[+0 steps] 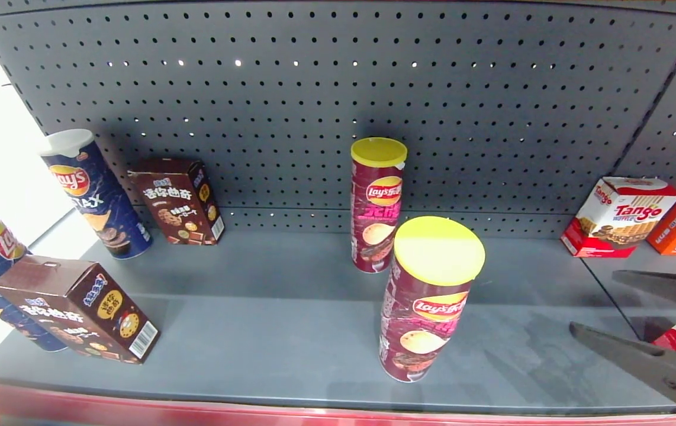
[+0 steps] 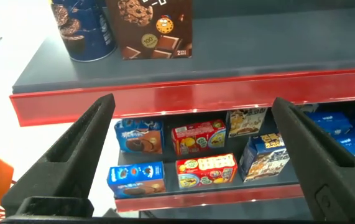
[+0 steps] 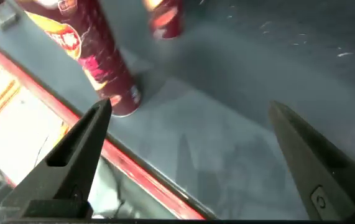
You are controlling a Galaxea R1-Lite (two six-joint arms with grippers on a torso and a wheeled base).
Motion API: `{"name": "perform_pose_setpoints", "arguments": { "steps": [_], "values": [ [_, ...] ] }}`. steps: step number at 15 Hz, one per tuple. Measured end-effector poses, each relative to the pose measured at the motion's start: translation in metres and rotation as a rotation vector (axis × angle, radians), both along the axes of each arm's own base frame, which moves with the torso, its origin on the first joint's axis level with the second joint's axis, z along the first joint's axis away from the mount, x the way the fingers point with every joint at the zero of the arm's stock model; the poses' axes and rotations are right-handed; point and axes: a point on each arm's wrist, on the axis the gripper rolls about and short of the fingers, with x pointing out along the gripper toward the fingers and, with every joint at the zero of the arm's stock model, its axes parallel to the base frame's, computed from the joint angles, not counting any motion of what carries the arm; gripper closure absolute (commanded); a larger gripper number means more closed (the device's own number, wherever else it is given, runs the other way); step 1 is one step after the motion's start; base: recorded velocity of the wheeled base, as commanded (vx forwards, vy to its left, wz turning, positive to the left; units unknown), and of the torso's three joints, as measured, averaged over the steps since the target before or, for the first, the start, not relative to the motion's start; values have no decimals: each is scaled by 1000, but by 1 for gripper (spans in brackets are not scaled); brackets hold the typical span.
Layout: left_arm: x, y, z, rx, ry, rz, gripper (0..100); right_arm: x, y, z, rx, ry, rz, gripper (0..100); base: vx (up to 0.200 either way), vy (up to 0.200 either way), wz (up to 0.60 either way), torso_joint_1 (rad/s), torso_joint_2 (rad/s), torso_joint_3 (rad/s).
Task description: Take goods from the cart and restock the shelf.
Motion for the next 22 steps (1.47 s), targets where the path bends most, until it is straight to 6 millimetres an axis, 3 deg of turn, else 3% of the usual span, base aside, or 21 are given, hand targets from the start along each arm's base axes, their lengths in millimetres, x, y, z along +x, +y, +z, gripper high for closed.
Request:
{"name": "perform_pose_setpoints", "arguments": {
  "steps": [4, 11, 22],
  "values": [
    [0, 0, 0, 0, 0, 1, 0, 23, 30, -18, -75, 87, 59, 0, 0, 0, 0, 0, 0, 0],
    [0, 0, 0, 0, 0, 2, 0, 35, 49, -35, -147, 157, 72, 0, 0, 0, 0, 0, 0, 0],
    [0, 0, 0, -5, 1, 3, 0, 65, 78, -34, -199, 163, 69, 0, 0, 0, 0, 0, 0, 0]
  ]
}}
